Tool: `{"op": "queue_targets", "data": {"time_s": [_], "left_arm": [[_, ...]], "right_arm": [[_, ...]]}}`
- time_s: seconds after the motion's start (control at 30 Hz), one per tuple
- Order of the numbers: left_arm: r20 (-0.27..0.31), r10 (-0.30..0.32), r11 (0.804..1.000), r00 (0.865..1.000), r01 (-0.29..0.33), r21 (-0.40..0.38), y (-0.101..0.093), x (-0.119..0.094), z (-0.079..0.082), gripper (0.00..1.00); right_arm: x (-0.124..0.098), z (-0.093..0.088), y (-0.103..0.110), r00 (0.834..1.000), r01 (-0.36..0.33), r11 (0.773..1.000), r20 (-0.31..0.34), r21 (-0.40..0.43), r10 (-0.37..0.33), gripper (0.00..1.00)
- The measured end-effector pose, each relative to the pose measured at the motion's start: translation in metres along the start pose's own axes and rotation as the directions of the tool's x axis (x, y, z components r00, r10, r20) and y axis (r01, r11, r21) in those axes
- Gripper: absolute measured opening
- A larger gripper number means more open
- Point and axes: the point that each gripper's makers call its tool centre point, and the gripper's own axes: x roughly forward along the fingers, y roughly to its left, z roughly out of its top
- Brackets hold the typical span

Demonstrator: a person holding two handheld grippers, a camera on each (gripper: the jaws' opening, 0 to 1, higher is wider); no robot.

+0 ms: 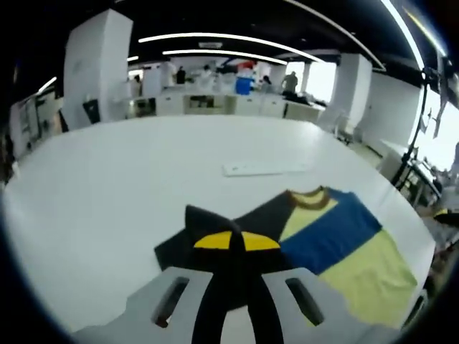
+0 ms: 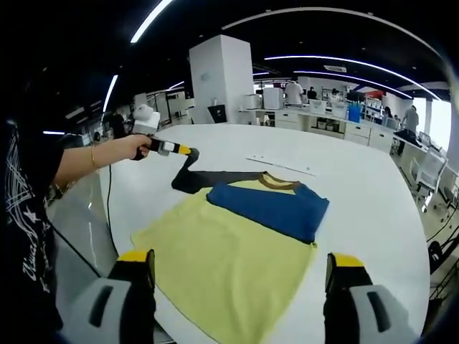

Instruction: Fold the garment on the visible template until the final outline fits inside the template.

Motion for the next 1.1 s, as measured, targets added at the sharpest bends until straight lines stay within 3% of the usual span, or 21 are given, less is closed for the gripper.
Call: {"op": "queue_targets", "data": {"time_s": [0.43, 1.1], "left_arm": [[0.027, -0.091, 0.996, 0.995, 0.091, 0.014, -0.056, 0.008, 0.02, 0.0], [0.008, -0.221, 0.973, 0.975, 0.22, 0.074, -0.137, 0.034, 0.036, 0.0]], "right_arm": [[0.001, -0.003, 0.005, 1.0, -0.019, 1.0, 0.0, 0.003, 0.019, 0.99], [-0.002, -0.003, 0.013, 0.999, -0.044, 0.999, -0.003, -0.013, 0.044, 1.0]]}}
